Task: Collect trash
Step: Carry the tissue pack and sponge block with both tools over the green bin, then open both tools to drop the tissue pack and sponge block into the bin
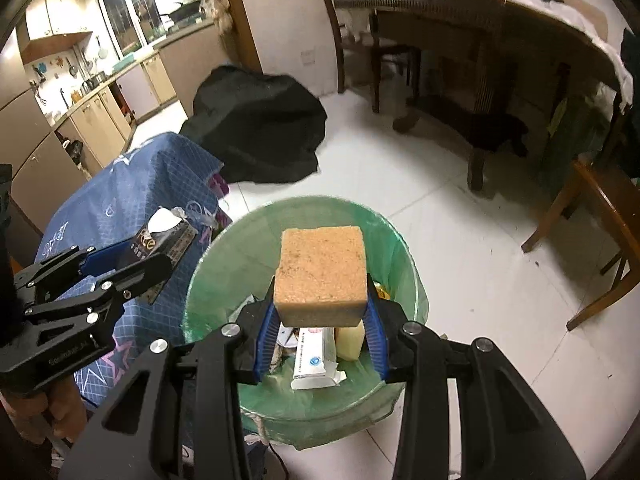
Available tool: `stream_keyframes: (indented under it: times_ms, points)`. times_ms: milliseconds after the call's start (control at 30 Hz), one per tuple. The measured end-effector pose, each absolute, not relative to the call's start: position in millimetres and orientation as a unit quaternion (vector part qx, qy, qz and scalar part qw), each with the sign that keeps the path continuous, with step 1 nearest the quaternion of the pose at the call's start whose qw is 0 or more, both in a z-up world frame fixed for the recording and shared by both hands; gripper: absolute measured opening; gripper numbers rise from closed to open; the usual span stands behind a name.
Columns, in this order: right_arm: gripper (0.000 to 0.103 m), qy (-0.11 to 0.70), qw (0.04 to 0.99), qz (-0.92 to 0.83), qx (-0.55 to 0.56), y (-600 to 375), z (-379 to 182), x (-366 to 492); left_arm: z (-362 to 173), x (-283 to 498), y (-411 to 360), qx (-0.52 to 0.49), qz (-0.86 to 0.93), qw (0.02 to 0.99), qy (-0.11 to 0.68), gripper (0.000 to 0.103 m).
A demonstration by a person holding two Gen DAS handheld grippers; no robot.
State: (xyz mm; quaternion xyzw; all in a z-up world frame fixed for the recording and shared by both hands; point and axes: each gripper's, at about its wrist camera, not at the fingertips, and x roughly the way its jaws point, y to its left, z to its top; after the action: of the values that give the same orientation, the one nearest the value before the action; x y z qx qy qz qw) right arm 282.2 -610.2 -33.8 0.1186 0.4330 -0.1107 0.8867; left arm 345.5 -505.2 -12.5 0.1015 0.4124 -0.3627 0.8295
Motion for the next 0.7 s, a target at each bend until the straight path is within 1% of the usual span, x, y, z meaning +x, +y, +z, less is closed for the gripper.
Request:
stream_keyframes:
  times_ms: [367,700]
  points:
    - [0.037,0.461,0.872,-0.099,0.129,-620,-48,292,-41,366,-519,0.115,-0.359,0.817,0.437,0.045]
    - [0.037,0.46,0.873,-0.1,0.128,-622,-51,293,-46,364,-522,0.113,-0.359,0.818,0.435,0.045]
